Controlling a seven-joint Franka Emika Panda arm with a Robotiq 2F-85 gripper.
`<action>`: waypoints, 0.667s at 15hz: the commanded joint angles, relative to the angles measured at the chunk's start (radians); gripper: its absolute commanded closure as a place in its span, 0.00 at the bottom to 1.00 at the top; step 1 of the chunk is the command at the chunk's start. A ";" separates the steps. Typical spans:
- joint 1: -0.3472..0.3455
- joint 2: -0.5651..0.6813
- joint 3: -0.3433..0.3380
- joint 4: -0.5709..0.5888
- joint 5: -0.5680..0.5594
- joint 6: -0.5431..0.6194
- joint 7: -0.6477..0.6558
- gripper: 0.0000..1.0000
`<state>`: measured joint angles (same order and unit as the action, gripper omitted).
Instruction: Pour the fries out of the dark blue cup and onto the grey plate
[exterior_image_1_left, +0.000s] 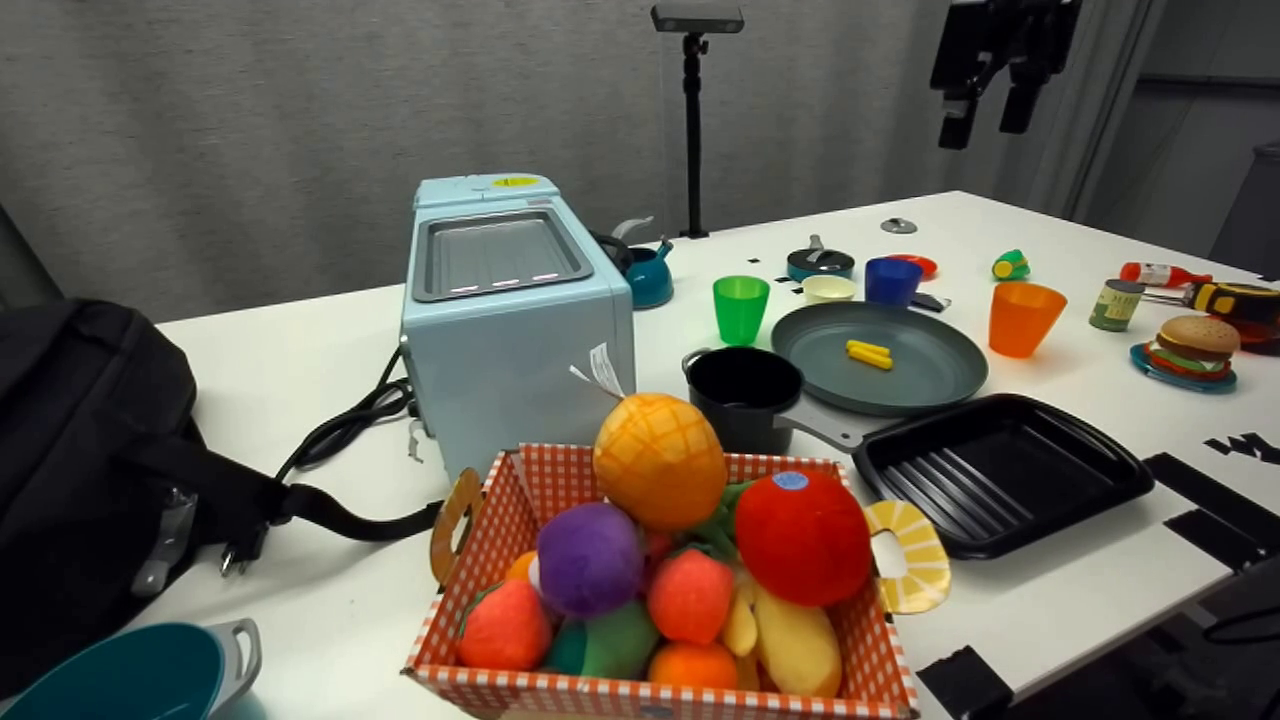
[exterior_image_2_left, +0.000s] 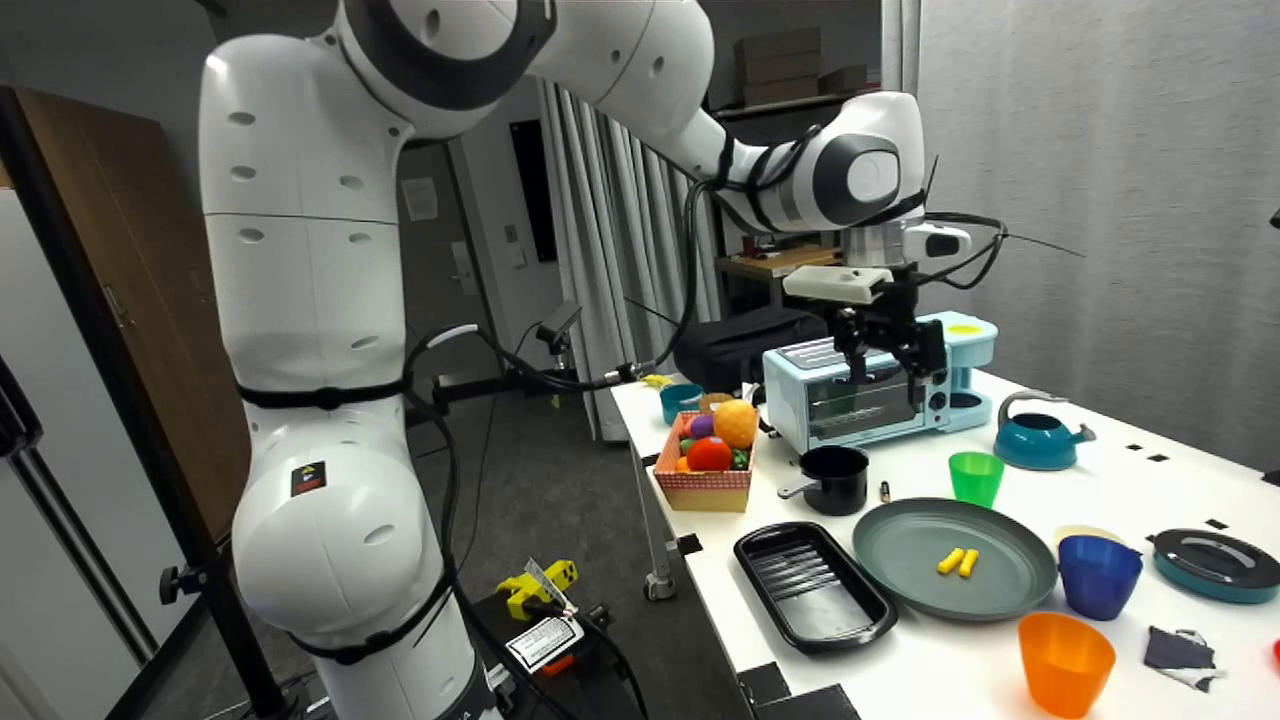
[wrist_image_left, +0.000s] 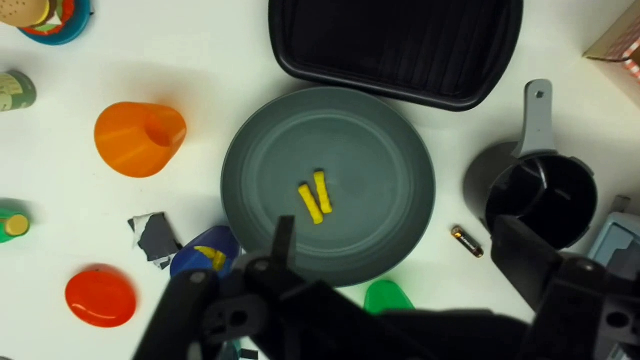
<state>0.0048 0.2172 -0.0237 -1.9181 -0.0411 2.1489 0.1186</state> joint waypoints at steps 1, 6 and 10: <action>-0.012 0.142 -0.028 0.153 -0.054 0.018 -0.005 0.00; -0.036 0.252 -0.076 0.281 -0.076 0.003 -0.002 0.00; -0.048 0.240 -0.088 0.258 -0.060 0.017 0.002 0.00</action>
<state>-0.0376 0.4579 -0.1194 -1.6609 -0.0977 2.1686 0.1196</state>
